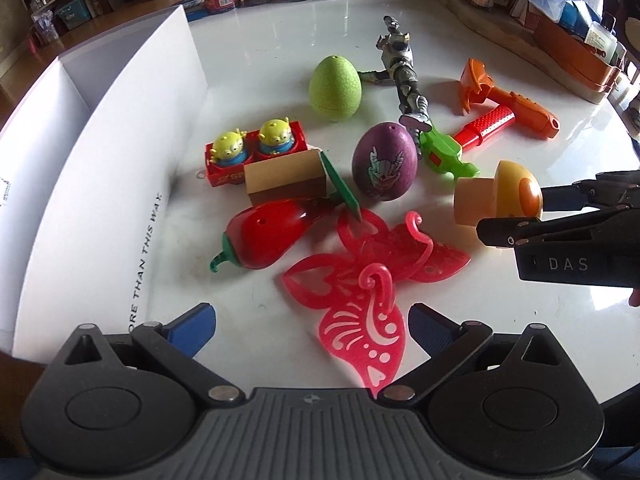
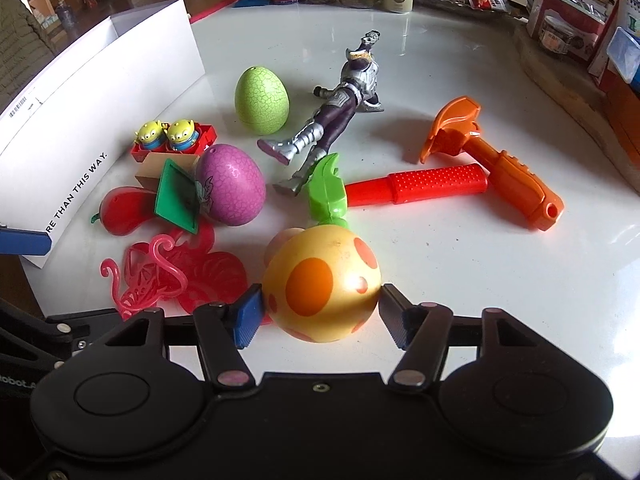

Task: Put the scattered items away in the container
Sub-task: 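Grasp the pink butterfly cutout with the left tool while the right tool holds the ball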

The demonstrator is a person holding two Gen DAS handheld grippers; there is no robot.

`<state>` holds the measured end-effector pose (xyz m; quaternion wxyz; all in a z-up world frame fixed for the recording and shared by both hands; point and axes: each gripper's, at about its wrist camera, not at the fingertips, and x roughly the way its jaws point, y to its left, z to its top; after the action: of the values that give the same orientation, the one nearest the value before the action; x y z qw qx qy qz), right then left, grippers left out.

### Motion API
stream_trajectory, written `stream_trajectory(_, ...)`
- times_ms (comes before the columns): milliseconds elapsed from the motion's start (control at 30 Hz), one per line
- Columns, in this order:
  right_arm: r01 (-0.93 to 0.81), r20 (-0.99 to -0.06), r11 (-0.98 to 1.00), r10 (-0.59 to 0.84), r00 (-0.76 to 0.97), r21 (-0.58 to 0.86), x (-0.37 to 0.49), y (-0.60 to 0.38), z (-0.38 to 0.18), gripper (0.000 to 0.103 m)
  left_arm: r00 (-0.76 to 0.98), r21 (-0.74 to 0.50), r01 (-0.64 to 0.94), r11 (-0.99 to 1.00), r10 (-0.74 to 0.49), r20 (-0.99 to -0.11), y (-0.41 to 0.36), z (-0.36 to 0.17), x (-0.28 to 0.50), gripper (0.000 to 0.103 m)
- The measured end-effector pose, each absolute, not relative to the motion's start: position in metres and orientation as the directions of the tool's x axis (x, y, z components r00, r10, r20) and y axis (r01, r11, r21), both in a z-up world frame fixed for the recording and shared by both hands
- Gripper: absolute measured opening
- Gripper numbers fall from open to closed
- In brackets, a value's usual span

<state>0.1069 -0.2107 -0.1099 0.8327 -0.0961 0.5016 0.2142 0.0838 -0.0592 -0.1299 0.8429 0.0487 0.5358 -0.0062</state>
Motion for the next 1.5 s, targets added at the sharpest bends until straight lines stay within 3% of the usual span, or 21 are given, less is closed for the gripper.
stream_trajectory(300, -0.434, -0.861, 0.898, 0.271, 0.430, 0.066, 0.105, -0.219, -0.103, 0.059, 0.402, 0.016, 0.066, 0.998, -0.012, -0.916, -0.069, -0.150, 0.095, 0.093)
stream_trajectory(400, -0.438, -0.859, 0.897, 0.271, 0.435, 0.061, 0.105, -0.220, -0.102, 0.059, 0.400, 0.017, 0.077, 0.997, -0.015, -0.917, -0.071, -0.155, 0.094, 0.079)
stream_trajectory(467, -0.441, -0.858, 0.896, 0.272, 0.435, 0.060, 0.105, -0.220, -0.102, 0.059, 0.383, -0.002, 0.083, 0.997, -0.034, -0.923, -0.071, -0.159, 0.095, 0.059)
stream_trajectory(500, -0.442, -0.858, 0.895, 0.272, 0.435, 0.060, 0.104, -0.220, -0.102, 0.059, 0.372, -0.019, 0.080, 0.997, -0.047, -0.927, -0.069, -0.162, 0.096, 0.055)
stream_trajectory(833, -0.444, -0.856, 0.894, 0.269, 0.442, 0.052, 0.104, -0.221, -0.101, 0.059, 0.418, -0.027, 0.098, 0.995, -0.066, -0.906, -0.070, -0.160, 0.097, 0.052)
stream_trajectory(900, -0.442, -0.852, 0.896, 0.268, 0.449, 0.049, 0.103, -0.222, -0.099, 0.059, 0.449, 0.003, 0.119, 0.993, -0.052, -0.892, -0.074, -0.154, 0.094, 0.043)
stream_trajectory(933, -0.441, -0.852, 0.896, 0.269, 0.450, 0.050, 0.103, -0.223, -0.099, 0.059, 0.475, 0.038, 0.131, 0.991, -0.029, -0.879, -0.077, -0.149, 0.091, 0.028)
stream_trajectory(967, -0.440, -0.851, 0.897, 0.269, 0.450, 0.051, 0.103, -0.223, -0.098, 0.059, 0.492, 0.054, 0.144, 0.988, -0.025, -0.870, -0.079, -0.144, 0.090, 0.021)
stream_trajectory(1067, -0.437, -0.849, 0.898, 0.273, 0.452, 0.055, 0.102, -0.223, -0.096, 0.059, 0.460, -0.017, 0.133, 0.991, -0.077, -0.885, -0.072, -0.142, 0.095, 0.020)
stream_trajectory(1500, -0.429, -0.840, 0.902, 0.274, 0.468, 0.055, 0.098, -0.228, -0.090, 0.059, 0.449, -0.027, 0.139, 0.990, -0.088, -0.889, -0.068, -0.137, 0.089, 0.018)
